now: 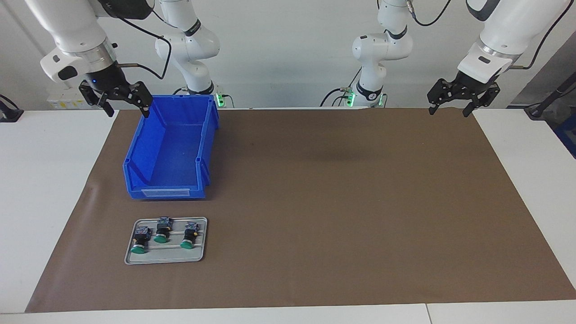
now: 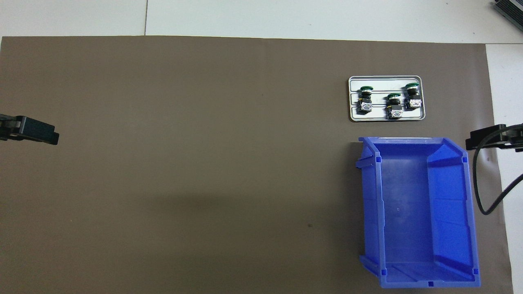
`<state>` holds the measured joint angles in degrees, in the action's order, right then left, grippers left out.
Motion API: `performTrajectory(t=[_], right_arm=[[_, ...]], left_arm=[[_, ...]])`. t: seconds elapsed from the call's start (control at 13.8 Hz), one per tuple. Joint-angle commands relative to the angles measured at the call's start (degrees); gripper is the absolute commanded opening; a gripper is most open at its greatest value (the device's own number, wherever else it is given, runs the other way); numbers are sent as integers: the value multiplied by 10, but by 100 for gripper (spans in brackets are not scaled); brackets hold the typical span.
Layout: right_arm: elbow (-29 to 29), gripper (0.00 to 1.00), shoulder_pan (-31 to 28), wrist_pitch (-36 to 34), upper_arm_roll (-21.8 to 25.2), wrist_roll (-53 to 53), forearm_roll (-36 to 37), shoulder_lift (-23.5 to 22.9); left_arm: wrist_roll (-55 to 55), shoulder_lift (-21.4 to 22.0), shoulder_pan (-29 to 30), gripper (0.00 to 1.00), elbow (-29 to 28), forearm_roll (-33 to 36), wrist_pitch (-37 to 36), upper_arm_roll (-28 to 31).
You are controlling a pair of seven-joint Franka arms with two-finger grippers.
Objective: Place and press button with both arms
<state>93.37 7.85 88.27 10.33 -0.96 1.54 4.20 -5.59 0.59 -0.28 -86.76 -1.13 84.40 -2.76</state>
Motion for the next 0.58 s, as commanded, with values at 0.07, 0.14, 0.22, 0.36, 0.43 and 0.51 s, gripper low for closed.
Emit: performTrajectory(t=[0.07, 0.14, 0.22, 0.36, 0.43, 0.51], right_arm=[[16, 100, -9, 27, -2, -9, 8, 9], [12, 100, -15, 31, 0, -8, 8, 5], [6, 100, -20, 35, 0, -7, 9, -6], [1, 100, -18, 66, 0, -6, 10, -32], [6, 100, -15, 96, 0, -6, 9, -48], [-2, 100, -15, 117, 0, -5, 7, -80]], left_arm=[[0, 14, 5, 100, -16, 7, 1, -3], [0, 14, 5, 100, -16, 7, 1, -3], [0, 14, 5, 100, -16, 7, 1, -3], [0, 14, 5, 100, -16, 7, 1, -3], [0, 14, 5, 100, -16, 7, 1, -3], [0, 13, 5, 100, -16, 7, 1, -3]])
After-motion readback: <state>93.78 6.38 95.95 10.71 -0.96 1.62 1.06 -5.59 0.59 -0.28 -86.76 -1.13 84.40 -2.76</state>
